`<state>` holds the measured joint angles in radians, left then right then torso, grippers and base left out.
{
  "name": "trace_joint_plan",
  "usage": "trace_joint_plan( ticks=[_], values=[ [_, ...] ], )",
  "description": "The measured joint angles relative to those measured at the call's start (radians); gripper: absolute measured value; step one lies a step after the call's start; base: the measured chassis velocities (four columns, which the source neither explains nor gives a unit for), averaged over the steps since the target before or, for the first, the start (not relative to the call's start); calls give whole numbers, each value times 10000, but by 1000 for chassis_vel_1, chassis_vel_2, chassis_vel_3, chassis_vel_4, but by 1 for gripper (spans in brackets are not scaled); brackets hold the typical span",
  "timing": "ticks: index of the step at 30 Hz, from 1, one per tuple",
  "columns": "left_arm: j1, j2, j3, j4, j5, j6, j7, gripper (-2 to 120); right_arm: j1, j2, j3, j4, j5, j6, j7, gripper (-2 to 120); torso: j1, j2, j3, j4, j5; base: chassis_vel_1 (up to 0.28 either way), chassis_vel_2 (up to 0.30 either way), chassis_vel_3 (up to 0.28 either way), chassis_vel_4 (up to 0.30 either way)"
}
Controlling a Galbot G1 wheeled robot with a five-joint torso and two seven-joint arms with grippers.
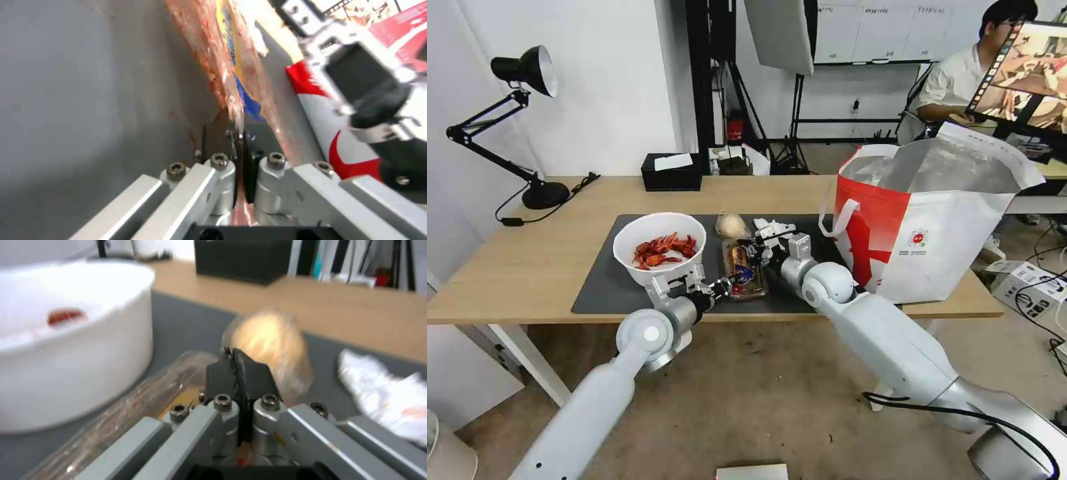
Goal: Pick up the trash from the table and place it into the takeout bag.
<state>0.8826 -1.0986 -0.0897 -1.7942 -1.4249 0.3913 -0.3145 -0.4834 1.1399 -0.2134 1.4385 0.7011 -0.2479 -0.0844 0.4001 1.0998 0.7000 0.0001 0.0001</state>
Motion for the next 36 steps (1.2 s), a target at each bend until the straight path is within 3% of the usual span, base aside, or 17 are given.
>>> trace_joint_plan(
  ticks=[12,17,26,29,30,36],
  values=[
    [88,208,-178,-752,-31,-250,33,0,-1211,-835,1308,1838,288,730,1407,2,-2,2,0,-1,0,0,0,0,0],
    [-199,465,-275,-1093,83,-420,54,0,-2816,-1280,2200,2988,7,981,1775,22,-2,2,-1,-2,0,0,0,0,0],
    [-1082,1017,-246,-1279,564,-681,135,0,-5138,-1361,3348,4587,-644,1066,2052,52,-2,3,-1,-1,-1,0,0,0,0],
    [-1748,1321,13,-1286,996,-903,334,0,-6009,-1274,3606,4893,-1236,1065,2044,67,-3,3,-1,-1,-1,0,0,0,0],
    [-1748,1321,13,-1286,996,-903,334,0,-6009,-1274,3606,4893,-1236,1065,2044,67,-3,3,-1,-1,-1,0,0,0,0],
    [-3561,1528,1067,-1037,1510,-1189,665,0,-7183,-983,3976,5274,-2035,1067,2057,91,-2,3,-1,-1,0,0,0,0,0]
  ],
)
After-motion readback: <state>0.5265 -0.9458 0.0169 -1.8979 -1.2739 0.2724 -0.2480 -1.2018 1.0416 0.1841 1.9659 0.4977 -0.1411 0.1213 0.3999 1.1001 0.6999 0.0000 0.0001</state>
